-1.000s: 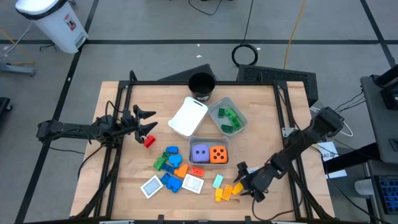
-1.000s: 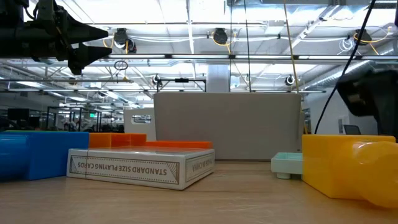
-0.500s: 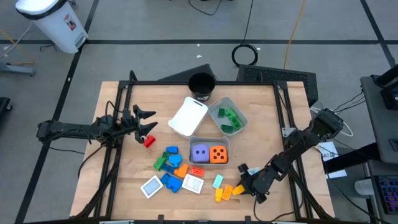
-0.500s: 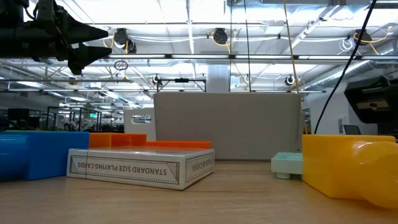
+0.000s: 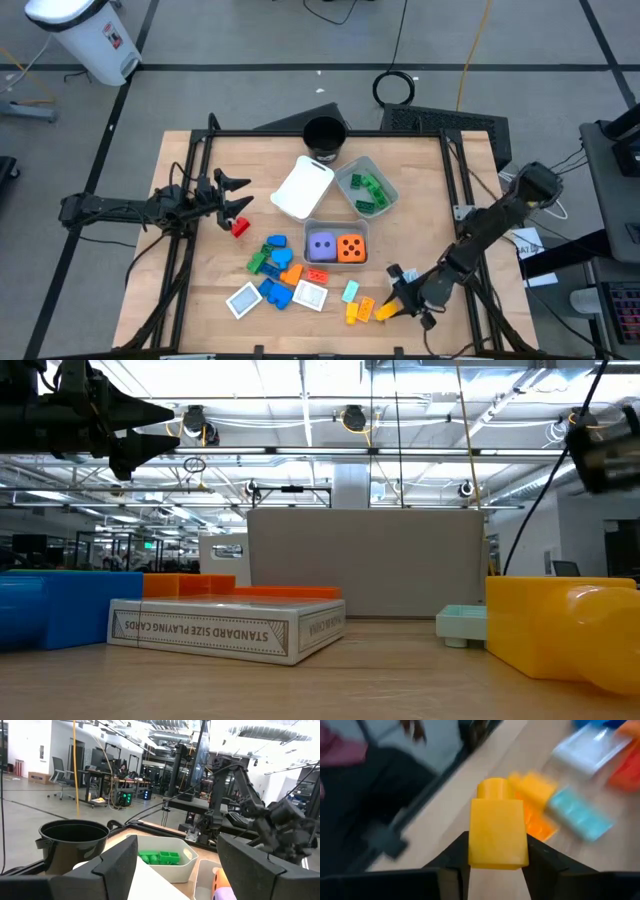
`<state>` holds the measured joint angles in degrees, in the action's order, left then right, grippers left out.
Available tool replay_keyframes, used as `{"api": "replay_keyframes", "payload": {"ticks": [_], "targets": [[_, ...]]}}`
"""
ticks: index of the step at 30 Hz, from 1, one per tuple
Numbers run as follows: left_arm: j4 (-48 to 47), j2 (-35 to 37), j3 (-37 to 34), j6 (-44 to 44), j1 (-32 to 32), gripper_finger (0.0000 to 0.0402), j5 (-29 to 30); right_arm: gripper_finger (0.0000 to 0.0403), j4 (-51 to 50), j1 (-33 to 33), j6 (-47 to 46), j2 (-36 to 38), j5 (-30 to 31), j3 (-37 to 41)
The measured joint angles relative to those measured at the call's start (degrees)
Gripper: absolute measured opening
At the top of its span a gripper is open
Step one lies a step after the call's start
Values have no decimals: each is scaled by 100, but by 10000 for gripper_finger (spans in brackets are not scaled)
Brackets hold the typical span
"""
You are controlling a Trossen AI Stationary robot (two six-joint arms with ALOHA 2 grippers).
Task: Pick & Place Toys
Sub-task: Put the yellow game piece into the top gray bin
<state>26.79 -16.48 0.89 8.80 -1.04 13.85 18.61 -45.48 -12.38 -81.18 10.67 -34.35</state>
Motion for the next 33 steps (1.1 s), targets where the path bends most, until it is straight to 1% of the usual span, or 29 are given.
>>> {"api": "replay_keyframes", "payload": {"ticks": [5, 7, 11, 15, 17, 20, 22, 25, 27, 29, 33], "targets": [[0, 2, 0, 0, 0, 278, 0, 114, -15, 279, 134, 988, 1096, 0], [0, -1, 0, -1, -2, 278, -2, 107, -16, 538, 235, 1392, 1364, 0], [0, 0, 0, 1, -2, 278, -2, 100, -50, 1299, 250, 2024, 1632, 0], [0, -1, 0, -1, -2, 278, -1, 108, -219, 2416, 242, 2335, 1600, 0], [0, 1, 0, 0, 0, 278, -2, 110, -396, 3133, 253, 2381, 1302, 0], [0, 2, 0, 2, -2, 278, -2, 109, -634, 4267, 196, 2287, 467, 0], [-2, -1, 0, 1, 0, 278, -2, 105, -682, 4944, 103, 2108, -67, 0], [0, -1, 0, 0, -1, 278, -2, 103, -708, 5740, 104, 1701, -541, 0], [2, -1, 0, 0, -2, 278, -2, 106, -689, 6071, 106, 1376, -785, 0], [0, -1, 0, -1, 0, 278, 0, 112, -677, 6244, 107, 1062, -946, 0], [2, 0, 0, 2, -1, 278, -1, 124, -537, 6322, 312, 522, -919, 1]]}}
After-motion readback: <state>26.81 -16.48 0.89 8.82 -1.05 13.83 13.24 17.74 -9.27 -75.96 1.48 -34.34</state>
